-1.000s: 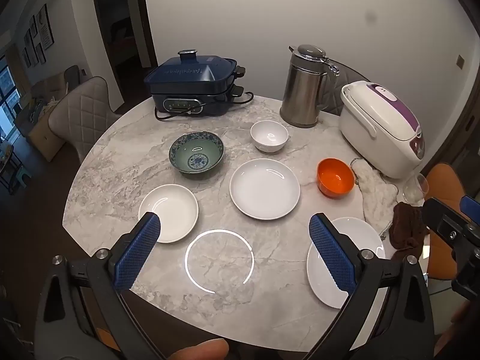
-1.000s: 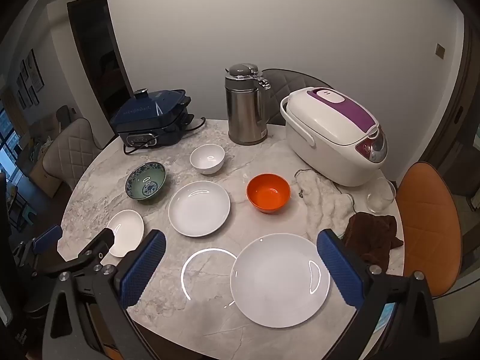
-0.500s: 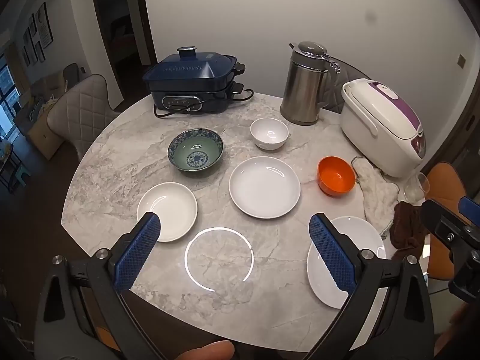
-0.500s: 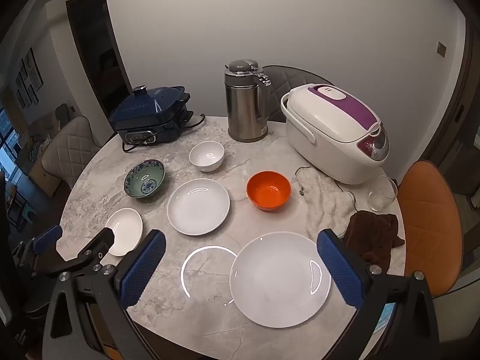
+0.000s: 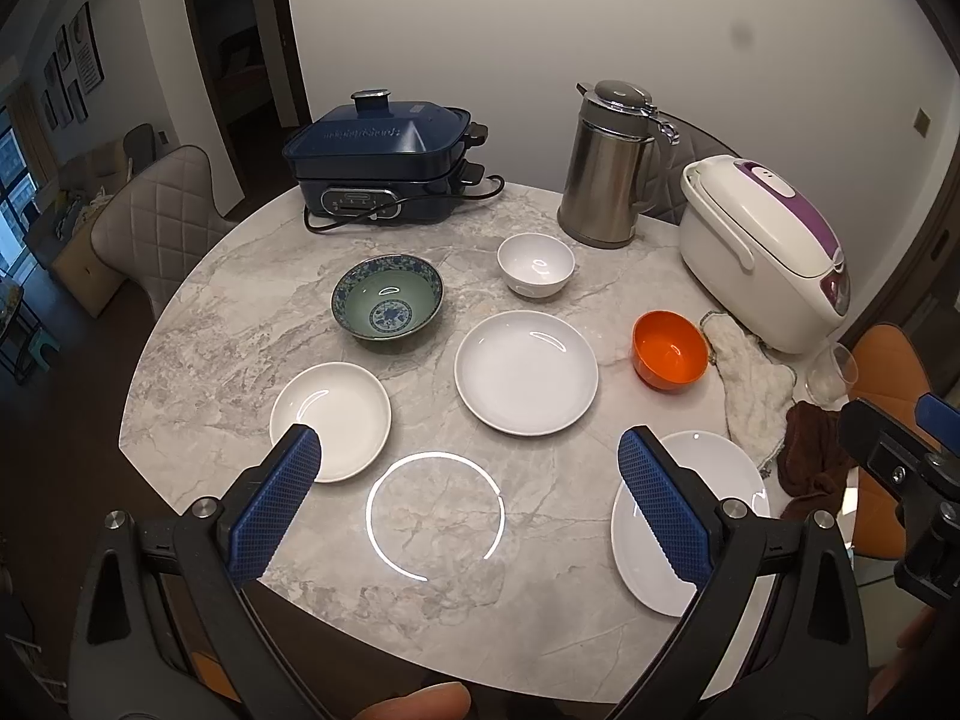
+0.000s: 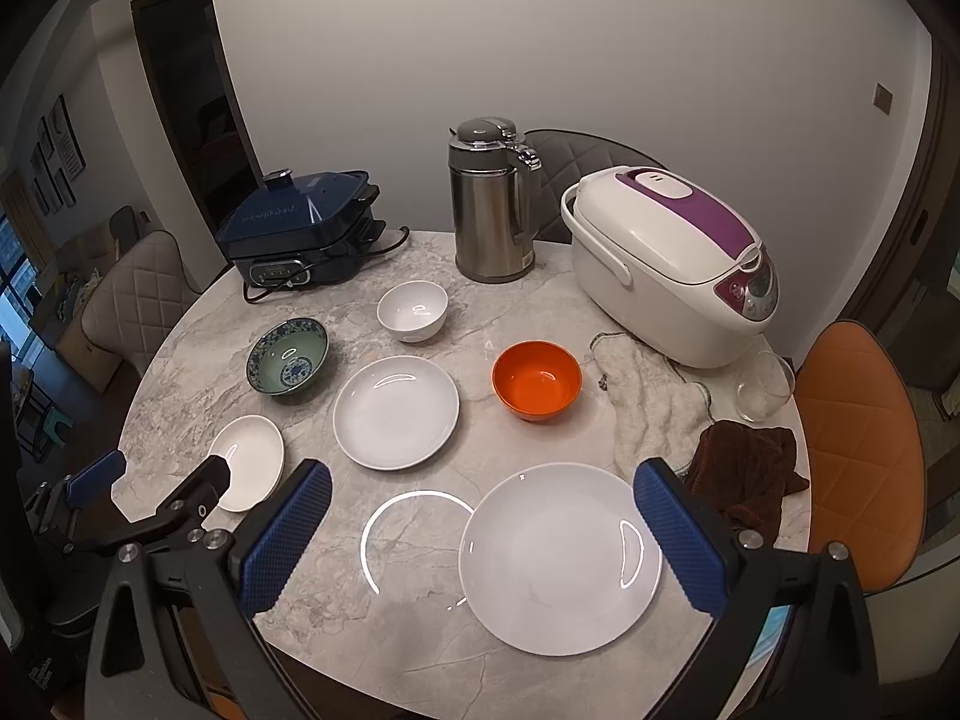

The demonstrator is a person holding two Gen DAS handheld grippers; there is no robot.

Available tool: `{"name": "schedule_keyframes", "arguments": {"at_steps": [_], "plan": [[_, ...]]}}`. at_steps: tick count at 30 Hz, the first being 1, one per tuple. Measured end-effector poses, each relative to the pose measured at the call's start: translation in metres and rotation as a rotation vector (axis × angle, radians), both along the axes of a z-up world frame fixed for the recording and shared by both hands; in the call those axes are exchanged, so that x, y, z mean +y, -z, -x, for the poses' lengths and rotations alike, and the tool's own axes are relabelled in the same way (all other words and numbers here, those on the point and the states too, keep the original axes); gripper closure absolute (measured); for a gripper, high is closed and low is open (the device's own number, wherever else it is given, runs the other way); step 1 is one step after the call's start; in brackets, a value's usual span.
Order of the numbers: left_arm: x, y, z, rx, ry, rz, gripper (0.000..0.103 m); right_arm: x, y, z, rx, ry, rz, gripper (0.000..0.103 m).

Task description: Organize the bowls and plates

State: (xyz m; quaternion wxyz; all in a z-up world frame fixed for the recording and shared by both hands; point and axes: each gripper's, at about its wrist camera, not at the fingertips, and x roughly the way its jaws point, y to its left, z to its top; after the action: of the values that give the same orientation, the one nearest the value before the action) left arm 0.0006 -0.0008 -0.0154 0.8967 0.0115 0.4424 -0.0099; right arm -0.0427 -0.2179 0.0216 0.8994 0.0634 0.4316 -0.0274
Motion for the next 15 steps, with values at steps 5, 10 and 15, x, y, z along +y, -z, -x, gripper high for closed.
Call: {"name": "schedule_keyframes", "arguments": {"at_steps": [5,10,15], "plan": [[-0.0004,0.0010,-0.0002,0.000,-0.001,0.002,0.002,0.0004,0.0003,-0.0001,0.000,-0.001,0.000,0.000],[0.0000,-0.0001,-0.0009,0.002,0.002,0.001,0.002,0.0012,0.0023,-0.0002,0.003,-0.001,0.001,0.000],[0.0004,-0.0003,-0.0010,0.003,0.002,0.002,0.002,0.0024,0.0049,-0.0015,0.006,-0.001,0.001,0.000]]}}
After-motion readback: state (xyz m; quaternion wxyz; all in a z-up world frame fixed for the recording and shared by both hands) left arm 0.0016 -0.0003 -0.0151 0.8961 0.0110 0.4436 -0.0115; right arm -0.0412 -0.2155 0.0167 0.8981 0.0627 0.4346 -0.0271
